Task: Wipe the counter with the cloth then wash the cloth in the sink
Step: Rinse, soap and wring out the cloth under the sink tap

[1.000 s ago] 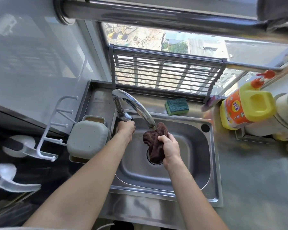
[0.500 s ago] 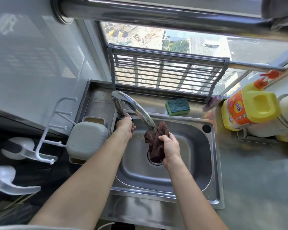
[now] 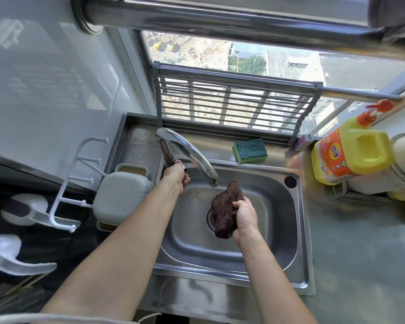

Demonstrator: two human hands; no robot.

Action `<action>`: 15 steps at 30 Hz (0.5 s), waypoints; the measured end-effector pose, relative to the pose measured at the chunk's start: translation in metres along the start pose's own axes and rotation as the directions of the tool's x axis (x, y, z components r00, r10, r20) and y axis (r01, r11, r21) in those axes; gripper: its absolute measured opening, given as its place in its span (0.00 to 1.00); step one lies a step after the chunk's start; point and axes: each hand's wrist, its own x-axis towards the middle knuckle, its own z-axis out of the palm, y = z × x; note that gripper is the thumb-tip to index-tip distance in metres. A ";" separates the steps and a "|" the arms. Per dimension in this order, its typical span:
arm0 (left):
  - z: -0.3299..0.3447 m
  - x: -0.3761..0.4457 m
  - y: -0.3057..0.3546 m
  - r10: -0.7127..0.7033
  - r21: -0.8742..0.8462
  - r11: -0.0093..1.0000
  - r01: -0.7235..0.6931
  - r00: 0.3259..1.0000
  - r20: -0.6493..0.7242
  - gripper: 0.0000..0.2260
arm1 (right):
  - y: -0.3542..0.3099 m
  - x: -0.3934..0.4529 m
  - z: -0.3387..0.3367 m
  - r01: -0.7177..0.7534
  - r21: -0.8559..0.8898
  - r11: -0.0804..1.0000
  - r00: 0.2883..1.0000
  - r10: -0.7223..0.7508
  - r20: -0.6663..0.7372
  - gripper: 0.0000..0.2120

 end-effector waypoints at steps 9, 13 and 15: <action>-0.011 0.007 -0.040 0.252 0.048 0.966 -0.252 0.968 0.012 0.14 | -0.003 0.002 0.000 0.025 -0.039 0.999 1.000 -0.025 0.000 0.13; -0.012 0.008 -0.038 0.311 0.286 0.913 -0.290 0.950 -0.032 0.17 | -0.006 0.005 0.003 0.032 -0.060 0.998 0.999 -0.033 -0.012 0.12; -0.009 0.002 -0.034 0.313 0.366 0.890 -0.272 0.948 -0.059 0.17 | -0.006 0.006 0.005 0.027 -0.056 0.998 1.000 -0.028 -0.012 0.12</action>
